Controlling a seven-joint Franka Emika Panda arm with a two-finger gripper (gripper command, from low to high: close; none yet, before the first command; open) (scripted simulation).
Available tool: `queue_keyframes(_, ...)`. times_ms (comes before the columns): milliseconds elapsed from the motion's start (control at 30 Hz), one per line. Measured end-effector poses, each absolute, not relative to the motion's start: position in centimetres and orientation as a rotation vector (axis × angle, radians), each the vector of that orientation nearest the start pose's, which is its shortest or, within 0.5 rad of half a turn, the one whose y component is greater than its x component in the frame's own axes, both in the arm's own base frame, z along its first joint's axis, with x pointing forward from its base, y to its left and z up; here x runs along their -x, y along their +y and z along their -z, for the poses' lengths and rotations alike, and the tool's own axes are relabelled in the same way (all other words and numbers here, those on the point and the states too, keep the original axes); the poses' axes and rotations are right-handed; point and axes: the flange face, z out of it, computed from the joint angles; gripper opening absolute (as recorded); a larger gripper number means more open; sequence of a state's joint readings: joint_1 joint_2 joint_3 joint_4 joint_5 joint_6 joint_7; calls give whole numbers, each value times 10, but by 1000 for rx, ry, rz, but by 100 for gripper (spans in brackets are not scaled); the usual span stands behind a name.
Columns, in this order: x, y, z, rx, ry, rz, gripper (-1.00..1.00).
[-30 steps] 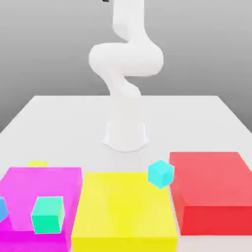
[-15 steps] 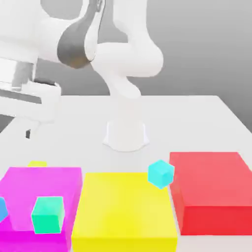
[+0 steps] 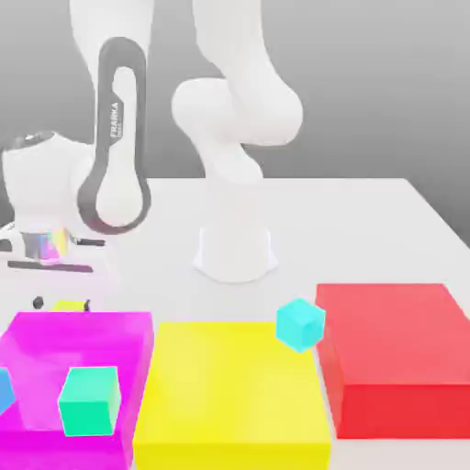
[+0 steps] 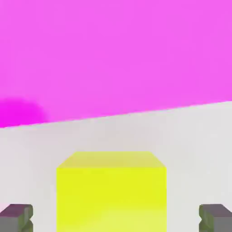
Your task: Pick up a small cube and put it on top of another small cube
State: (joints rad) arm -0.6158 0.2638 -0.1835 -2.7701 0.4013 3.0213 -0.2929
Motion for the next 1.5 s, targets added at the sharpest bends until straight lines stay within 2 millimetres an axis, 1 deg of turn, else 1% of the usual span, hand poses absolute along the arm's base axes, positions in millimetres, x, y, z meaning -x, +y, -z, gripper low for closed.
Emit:
queue_keyframes(167, -230, -288, -138, 2829, 1365, -2, -100)
queue_keyframes(200, -230, -288, -134, 2829, 1365, -2, -100)
queue_keyframes(233, -230, -288, -137, 2828, 1365, -1, -100)
queue_keyframes(300, -231, -289, -151, 2827, 1365, 1, -100)
queue_keyframes(467, -232, -288, -193, 2829, 1360, -3, -100)
queue_keyframes(567, -251, -287, -207, 2842, 1350, -10, -100)
queue_keyframes(600, -252, -289, -207, 2839, 1365, -13, -100)
queue_keyframes(667, -247, -301, -204, 2816, 1433, -23, -100)
queue_keyframes(833, -247, -317, -192, 2807, 1530, -61, -100)
queue_keyframes(1167, -237, -352, -170, 2845, 1744, -139, -100)
queue_keyframes(1333, -231, -373, -167, 2895, 1858, -161, -100)
queue_keyframes(1500, -225, -395, -173, 2965, 1974, -157, -100)
